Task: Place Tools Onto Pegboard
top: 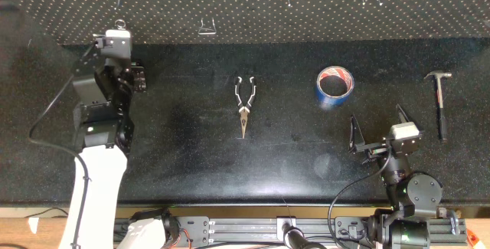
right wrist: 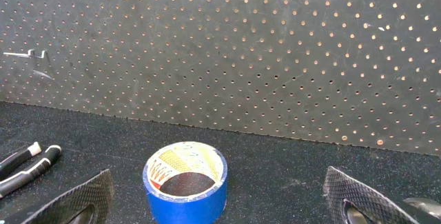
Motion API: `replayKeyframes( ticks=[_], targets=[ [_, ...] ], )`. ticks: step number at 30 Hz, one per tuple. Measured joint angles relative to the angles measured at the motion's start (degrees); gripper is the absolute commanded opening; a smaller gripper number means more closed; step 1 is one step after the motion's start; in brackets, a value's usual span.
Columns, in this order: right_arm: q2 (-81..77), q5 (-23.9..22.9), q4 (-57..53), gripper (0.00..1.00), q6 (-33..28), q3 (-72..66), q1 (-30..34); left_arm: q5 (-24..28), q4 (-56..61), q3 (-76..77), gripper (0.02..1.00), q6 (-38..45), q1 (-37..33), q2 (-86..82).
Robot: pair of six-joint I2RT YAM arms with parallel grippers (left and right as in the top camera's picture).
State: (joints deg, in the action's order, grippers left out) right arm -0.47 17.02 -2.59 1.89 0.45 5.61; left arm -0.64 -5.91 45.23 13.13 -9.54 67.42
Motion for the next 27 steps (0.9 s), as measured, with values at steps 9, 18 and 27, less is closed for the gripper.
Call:
replayKeyframes(
  ticks=[9,18,27],
  targets=[
    [0.0,0.0,0.0,0.996,0.0,0.0,0.0,-0.7,3.4,0.0,0.029,-5.7,0.0,1.4],
    [0.0,0.0,0.0,0.996,0.0,0.0,0.0,-0.7,6.0,0.0,0.029,-8.9,0.0,3.3],
    [0.0,0.0,0.0,0.996,0.0,0.0,0.0,-0.8,6.3,0.2,0.029,-9.0,1.6,5.4]
  ],
)
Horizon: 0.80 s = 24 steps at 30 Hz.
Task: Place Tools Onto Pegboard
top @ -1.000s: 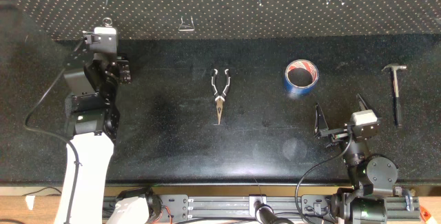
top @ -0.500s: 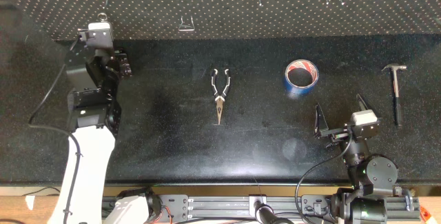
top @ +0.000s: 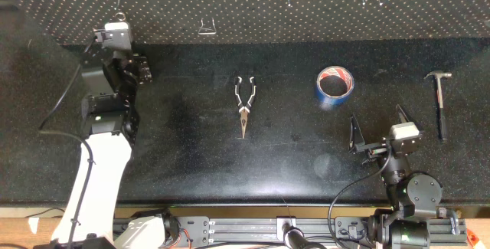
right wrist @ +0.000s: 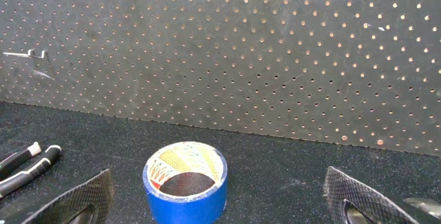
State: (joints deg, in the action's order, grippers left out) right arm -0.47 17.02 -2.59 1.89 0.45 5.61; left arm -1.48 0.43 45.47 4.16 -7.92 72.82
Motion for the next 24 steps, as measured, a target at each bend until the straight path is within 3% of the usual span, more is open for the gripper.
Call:
replayKeyframes(
  ticks=[24],
  targets=[
    [0.0,0.0,0.0,0.996,0.0,0.0,0.0,-1.6,0.1,1.6,0.029,0.0,0.0,0.4]
  ],
)
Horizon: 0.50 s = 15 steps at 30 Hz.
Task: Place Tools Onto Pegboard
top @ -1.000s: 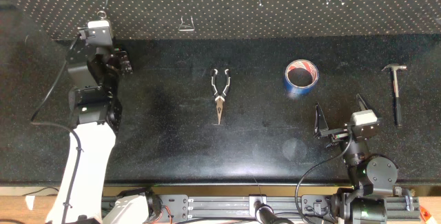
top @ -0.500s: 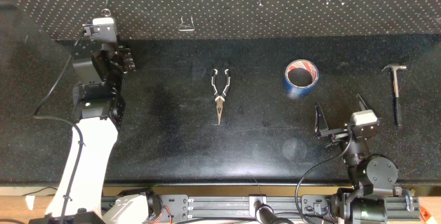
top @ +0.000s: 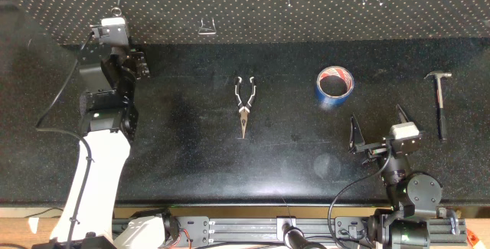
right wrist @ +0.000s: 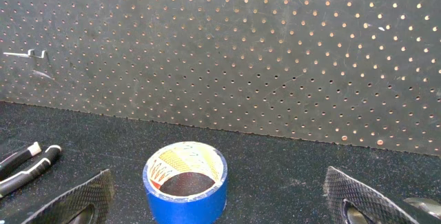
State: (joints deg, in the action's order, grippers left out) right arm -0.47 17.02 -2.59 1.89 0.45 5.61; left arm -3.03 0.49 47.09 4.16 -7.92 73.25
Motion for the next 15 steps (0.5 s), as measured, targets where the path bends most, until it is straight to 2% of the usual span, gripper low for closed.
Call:
replayKeyframes(
  ticks=[15],
  targets=[
    [0.0,0.0,0.0,0.996,0.0,0.0,0.0,-0.1,0.3,0.0,0.029,0.0,-0.7,0.0]
  ],
)
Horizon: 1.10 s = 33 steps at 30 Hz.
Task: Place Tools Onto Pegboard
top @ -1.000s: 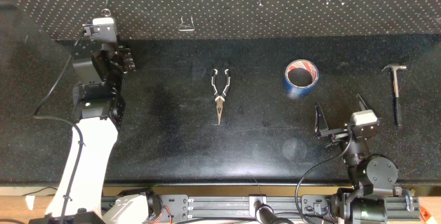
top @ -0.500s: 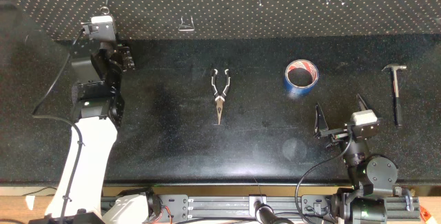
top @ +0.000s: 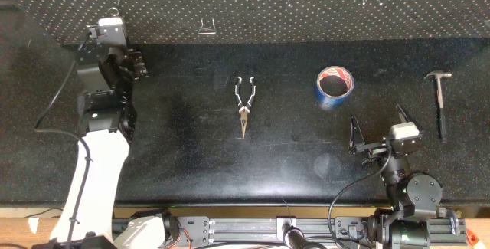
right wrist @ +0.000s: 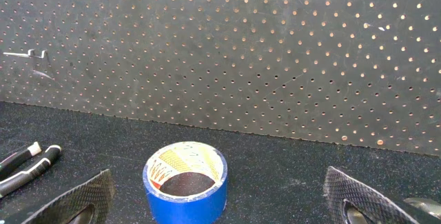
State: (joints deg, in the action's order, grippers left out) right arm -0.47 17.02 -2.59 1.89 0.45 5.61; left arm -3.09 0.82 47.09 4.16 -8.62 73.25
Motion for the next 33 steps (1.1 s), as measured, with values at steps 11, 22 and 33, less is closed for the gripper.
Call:
replayKeyframes(
  ticks=[11,22,33],
  targets=[
    [0.0,0.0,0.0,0.996,0.0,0.0,0.0,-0.1,0.6,0.2,0.027,0.0,-0.1,1.4],
    [0.0,0.0,0.0,0.996,0.0,0.0,0.0,-0.3,2.7,0.2,0.029,0.0,-0.1,2.6],
    [0.0,0.0,0.0,0.996,0.0,0.0,0.0,-0.3,4.5,0.2,0.027,0.0,-0.1,5.3]
  ],
)
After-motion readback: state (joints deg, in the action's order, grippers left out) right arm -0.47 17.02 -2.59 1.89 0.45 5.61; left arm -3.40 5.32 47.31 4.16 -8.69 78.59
